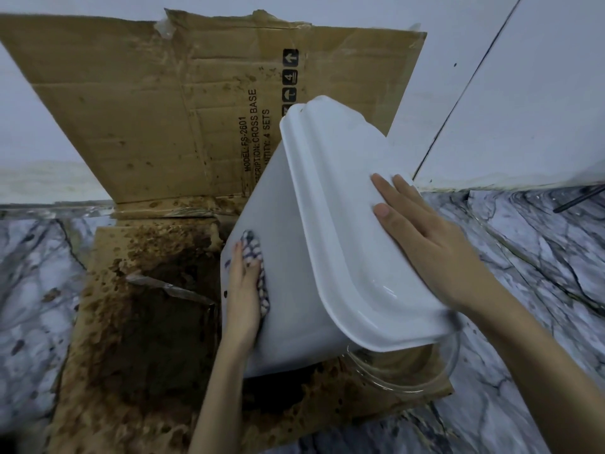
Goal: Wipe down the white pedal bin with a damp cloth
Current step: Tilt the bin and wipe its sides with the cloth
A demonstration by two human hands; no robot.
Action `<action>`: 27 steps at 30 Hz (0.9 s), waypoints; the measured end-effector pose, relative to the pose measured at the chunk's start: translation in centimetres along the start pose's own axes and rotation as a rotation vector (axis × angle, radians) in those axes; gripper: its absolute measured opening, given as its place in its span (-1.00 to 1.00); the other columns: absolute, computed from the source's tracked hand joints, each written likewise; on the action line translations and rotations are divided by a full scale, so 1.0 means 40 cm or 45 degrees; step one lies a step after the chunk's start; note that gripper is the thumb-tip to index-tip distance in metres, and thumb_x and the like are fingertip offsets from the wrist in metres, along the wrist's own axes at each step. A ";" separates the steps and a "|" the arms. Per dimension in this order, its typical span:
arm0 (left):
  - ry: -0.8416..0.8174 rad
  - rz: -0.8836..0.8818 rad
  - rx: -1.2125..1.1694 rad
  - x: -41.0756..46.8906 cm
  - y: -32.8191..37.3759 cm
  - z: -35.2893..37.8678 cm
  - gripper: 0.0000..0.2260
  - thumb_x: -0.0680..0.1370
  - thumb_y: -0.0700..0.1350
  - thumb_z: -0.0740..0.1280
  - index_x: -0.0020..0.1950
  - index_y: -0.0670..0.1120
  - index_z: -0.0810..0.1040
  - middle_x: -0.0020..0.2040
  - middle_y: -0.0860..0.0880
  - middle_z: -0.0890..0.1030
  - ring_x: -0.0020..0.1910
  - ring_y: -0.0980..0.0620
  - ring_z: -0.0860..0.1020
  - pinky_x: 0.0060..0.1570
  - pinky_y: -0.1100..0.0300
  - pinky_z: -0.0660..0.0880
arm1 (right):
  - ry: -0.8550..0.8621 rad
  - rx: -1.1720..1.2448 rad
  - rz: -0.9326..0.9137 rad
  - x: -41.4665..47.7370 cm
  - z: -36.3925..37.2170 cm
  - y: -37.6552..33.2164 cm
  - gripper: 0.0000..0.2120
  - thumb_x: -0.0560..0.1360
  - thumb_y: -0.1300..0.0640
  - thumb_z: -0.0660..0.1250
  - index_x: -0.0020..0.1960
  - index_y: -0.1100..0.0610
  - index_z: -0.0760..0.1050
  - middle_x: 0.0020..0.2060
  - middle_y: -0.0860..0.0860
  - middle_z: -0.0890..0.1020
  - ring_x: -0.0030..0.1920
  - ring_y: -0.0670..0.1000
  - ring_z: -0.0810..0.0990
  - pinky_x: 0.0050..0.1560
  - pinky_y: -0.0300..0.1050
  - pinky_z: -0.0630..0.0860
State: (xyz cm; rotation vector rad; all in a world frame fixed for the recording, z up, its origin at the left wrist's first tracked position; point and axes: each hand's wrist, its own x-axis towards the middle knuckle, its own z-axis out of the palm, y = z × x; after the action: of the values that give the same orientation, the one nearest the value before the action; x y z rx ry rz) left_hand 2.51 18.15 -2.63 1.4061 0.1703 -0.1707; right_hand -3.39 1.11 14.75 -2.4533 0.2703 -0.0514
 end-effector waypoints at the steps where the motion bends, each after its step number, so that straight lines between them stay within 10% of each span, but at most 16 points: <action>1: -0.067 0.071 0.031 -0.017 0.044 0.021 -0.55 0.64 -0.03 0.08 0.52 0.13 0.07 0.52 0.16 0.16 0.49 0.15 0.15 0.50 0.05 0.07 | 0.003 0.002 0.004 0.000 -0.001 0.002 -0.44 0.35 -0.35 -0.03 0.36 -0.39 0.17 0.48 -0.29 0.10 0.49 -0.25 0.01 0.49 -0.05 -0.01; 8: -0.268 0.293 0.009 0.027 0.183 0.100 -0.53 0.64 -0.02 0.09 0.53 0.13 0.02 0.51 0.22 0.09 0.50 0.21 0.07 0.47 0.19 0.04 | 0.009 0.012 -0.010 0.001 -0.004 0.020 -0.51 0.44 -0.37 0.06 0.36 -0.39 0.17 0.48 -0.28 0.11 0.48 -0.26 0.01 0.45 -0.13 -0.02; 20: 0.137 -0.294 -0.148 0.002 -0.110 -0.060 -0.52 0.63 -0.06 0.11 0.54 0.00 0.09 0.47 0.05 0.28 0.43 0.04 0.28 0.45 0.01 0.20 | -0.010 -0.070 -0.032 0.002 0.013 -0.013 -0.56 0.52 -0.26 0.03 0.40 -0.36 0.14 0.50 -0.26 0.09 0.50 -0.22 0.01 0.45 -0.13 -0.04; 27: 0.351 -0.273 -0.319 -0.135 -0.056 0.002 -0.47 0.52 0.05 0.22 0.49 0.05 0.22 0.46 0.12 0.30 0.43 0.08 0.29 0.45 0.00 0.20 | -0.024 -0.156 -0.071 0.002 0.032 -0.035 -0.51 0.53 -0.27 -0.02 0.45 -0.30 0.08 0.53 -0.16 0.05 0.52 -0.11 -0.03 0.48 -0.02 -0.07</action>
State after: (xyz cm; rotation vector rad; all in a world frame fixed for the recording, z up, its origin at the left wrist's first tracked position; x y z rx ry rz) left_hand -3.25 17.81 -3.58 1.1553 0.5537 -0.1261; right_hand -2.94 2.93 14.61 -2.5820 0.2020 -0.0367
